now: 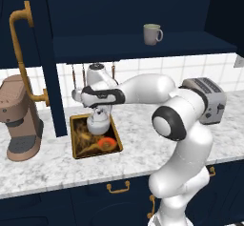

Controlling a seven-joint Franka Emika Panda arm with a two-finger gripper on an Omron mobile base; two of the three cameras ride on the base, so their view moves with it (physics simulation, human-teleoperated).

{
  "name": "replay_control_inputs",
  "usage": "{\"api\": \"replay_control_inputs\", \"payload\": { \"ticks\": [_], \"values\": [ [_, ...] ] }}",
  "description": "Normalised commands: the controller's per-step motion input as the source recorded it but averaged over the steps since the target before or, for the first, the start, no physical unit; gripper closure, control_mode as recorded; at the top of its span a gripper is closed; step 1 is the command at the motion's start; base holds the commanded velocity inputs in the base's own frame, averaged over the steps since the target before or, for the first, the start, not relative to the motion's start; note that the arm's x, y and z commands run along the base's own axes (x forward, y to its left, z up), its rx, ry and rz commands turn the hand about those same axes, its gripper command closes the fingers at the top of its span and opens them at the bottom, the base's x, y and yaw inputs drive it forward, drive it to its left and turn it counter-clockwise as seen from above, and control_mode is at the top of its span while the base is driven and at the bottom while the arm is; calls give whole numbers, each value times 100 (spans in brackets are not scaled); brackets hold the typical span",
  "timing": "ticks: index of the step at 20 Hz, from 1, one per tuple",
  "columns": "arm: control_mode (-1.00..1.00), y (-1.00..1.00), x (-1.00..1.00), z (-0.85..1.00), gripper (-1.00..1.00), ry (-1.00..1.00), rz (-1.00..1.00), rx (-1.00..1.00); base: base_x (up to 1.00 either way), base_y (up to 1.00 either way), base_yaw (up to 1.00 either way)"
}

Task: Pick the kettle from the counter and place it on the tray. Then pick the mug from the cabinet and place it on the tray. Then close the cabinet doors.

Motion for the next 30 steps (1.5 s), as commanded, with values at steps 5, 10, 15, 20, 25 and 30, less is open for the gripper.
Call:
{"api": "replay_control_inputs", "payload": {
  "ticks": [5, 10, 15, 20, 25, 30],
  "values": [
    [-100, 0, -88, 8, -100, -36, 0, 0, 0, 0, 0],
    [-100, -6, -100, 90, -100, -31, 0, -1, 0, 0, 0],
    [-100, -39, -99, 94, -100, -8, 2, -3, 0, 0, 0],
    [-100, -66, -100, 89, -100, -4, 19, -14, 0, 0, 0],
    [-100, -48, -89, 44, -100, 0, 50, -25, 0, 0, 0],
    [-100, -30, -9, 0, -100, 1, 14, -2, 0, 0, 0]
  ]
}}
